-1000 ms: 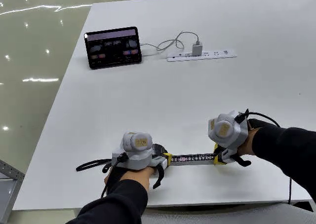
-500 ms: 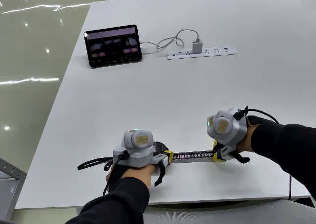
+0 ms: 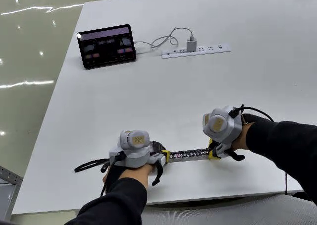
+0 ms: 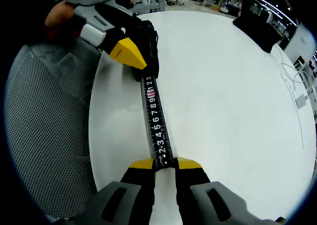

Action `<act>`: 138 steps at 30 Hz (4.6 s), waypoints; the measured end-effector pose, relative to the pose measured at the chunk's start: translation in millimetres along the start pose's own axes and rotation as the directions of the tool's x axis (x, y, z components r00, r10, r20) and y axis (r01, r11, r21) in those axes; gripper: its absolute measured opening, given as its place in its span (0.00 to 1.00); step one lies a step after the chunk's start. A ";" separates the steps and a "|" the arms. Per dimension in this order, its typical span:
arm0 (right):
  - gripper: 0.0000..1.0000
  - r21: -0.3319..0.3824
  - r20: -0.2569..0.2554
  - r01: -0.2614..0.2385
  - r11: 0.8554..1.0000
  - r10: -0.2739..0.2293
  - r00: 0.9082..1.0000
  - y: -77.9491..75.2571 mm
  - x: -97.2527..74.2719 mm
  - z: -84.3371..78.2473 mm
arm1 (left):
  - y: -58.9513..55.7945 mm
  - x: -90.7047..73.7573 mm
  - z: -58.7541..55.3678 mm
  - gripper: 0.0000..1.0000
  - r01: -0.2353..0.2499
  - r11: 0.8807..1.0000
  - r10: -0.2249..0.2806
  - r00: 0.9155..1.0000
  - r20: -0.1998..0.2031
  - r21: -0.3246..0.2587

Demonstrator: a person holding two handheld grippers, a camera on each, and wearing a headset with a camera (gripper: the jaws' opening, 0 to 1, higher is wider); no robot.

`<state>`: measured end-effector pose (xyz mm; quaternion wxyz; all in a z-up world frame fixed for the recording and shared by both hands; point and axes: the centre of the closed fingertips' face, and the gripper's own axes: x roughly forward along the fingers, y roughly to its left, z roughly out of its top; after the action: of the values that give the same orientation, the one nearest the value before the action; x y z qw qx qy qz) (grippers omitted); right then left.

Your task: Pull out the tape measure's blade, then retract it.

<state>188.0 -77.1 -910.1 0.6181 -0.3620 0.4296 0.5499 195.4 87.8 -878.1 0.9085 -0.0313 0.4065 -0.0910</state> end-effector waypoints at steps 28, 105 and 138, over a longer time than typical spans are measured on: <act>0.10 0.000 0.049 0.004 1.000 -0.004 0.999 2.8 4.1 11.7 | -0.1 -0.1 0.2 0.59 0.002 1.000 -0.002 1.000 0.007 0.002; 0.10 -0.006 0.067 -0.014 1.000 0.014 0.998 6.8 15.0 39.8 | -0.1 0.1 0.3 0.59 0.001 1.000 -0.001 1.000 0.004 0.002; 0.11 -0.005 0.087 -0.011 1.000 0.012 0.996 10.0 19.3 49.5 | 0.1 0.3 0.5 0.59 -0.002 1.000 0.001 1.000 0.007 0.006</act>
<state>185.2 -23.1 -909.6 0.6323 -0.3367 0.4029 0.5697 195.9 87.8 -878.1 0.9101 -0.0285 0.4032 -0.0915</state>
